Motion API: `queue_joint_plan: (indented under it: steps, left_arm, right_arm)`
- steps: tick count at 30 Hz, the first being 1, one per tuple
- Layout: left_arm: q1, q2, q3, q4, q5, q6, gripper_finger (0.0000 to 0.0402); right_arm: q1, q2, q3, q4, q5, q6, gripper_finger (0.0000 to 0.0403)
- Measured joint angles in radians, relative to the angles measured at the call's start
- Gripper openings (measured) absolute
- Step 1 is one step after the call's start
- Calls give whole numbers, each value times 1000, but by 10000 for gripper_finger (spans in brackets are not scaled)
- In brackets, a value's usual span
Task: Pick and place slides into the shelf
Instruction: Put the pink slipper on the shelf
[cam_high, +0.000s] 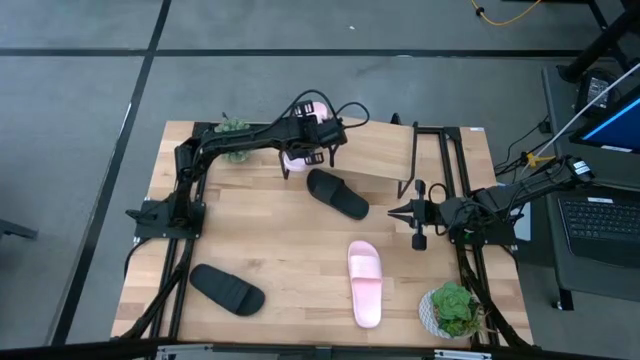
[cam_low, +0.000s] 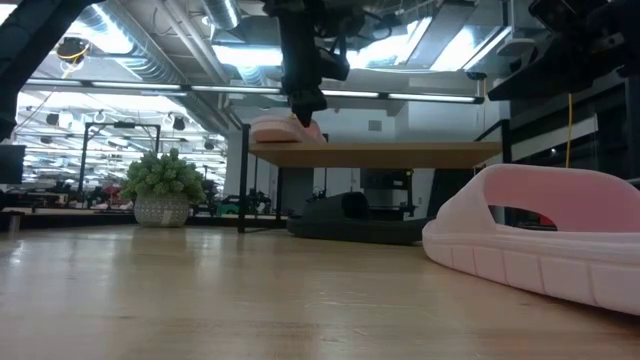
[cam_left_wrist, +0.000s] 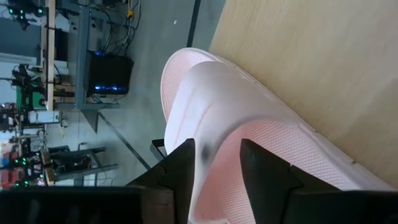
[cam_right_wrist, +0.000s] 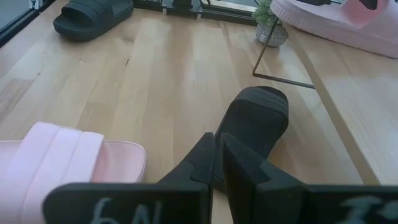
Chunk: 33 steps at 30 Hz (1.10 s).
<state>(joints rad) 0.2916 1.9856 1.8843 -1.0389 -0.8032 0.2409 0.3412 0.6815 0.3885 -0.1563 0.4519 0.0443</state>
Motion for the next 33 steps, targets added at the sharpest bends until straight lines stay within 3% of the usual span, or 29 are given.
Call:
queue_joint_plan:
  steps: [12,20,33]
  left_arm:
    - [-32,-7,0,-1,0,58,122]
    - [-51,-18,0,-19,-104,107,122]
    - [-98,-83,23,-36,-168,135,122]
  right_arm:
    - [0,0,0,-8,0,7,30]
    - [0,0,0,-7,0,8,30]
    - [0,2,0,-10,-1,8,30]
